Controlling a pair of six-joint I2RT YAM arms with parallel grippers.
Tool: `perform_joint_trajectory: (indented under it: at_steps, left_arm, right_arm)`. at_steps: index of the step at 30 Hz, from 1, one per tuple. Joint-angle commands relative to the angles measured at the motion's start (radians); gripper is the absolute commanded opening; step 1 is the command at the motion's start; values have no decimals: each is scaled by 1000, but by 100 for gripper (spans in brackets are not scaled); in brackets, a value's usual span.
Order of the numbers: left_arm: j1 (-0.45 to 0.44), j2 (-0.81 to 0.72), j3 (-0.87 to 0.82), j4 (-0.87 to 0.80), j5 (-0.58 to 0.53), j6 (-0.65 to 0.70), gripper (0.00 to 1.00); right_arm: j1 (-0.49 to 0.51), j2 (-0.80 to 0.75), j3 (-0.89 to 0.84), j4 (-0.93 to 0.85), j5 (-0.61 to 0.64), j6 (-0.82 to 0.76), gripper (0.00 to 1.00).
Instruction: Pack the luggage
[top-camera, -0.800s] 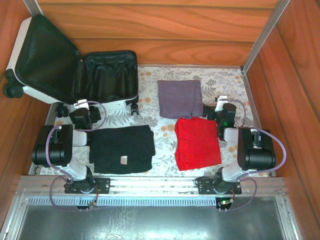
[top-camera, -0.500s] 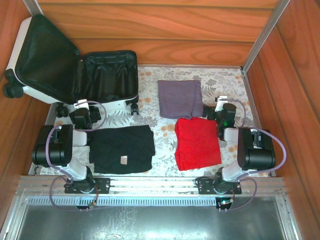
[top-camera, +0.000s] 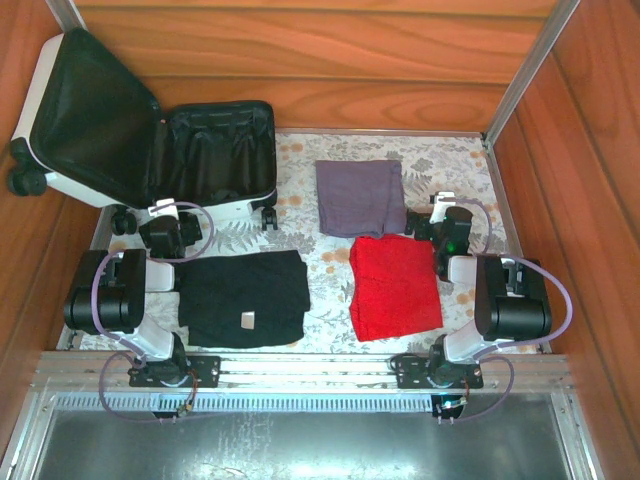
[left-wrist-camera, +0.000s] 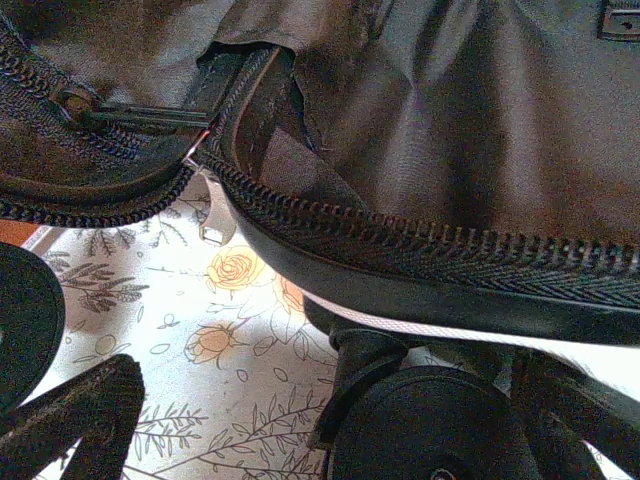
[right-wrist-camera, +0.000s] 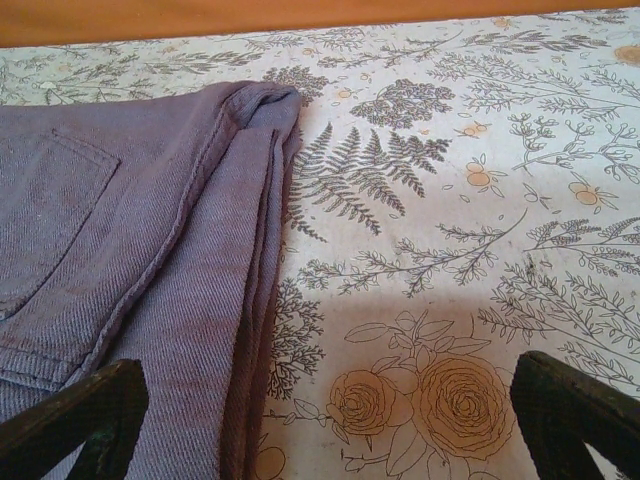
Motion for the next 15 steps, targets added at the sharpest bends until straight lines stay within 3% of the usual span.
perform_joint_trajectory:
  at_steps: [1,3,5,7,11,15]
  left_arm:
    - [-32,-25,35,44,-43,29,100]
    - [-116,-131,49,-48,-183,89,100]
    - [-204,-250,57,-93,-369,127,100]
    - [-231,-363,68,-150,-453,72,100]
    - [-223,-564,134,-396,-455,-86,100]
    - [-220,-632,245,-704,-359,-294,98]
  right_arm:
    - [12,-18,-2,25,6,1,92]
    - [18,-95,-5,-11,52,11,91]
    - [22,-229,70,-264,151,100,93]
    - [20,-310,179,-510,200,226,96]
    - [24,-331,372,-749,38,362,94]
    - [64,-258,522,-853,-96,472,94]
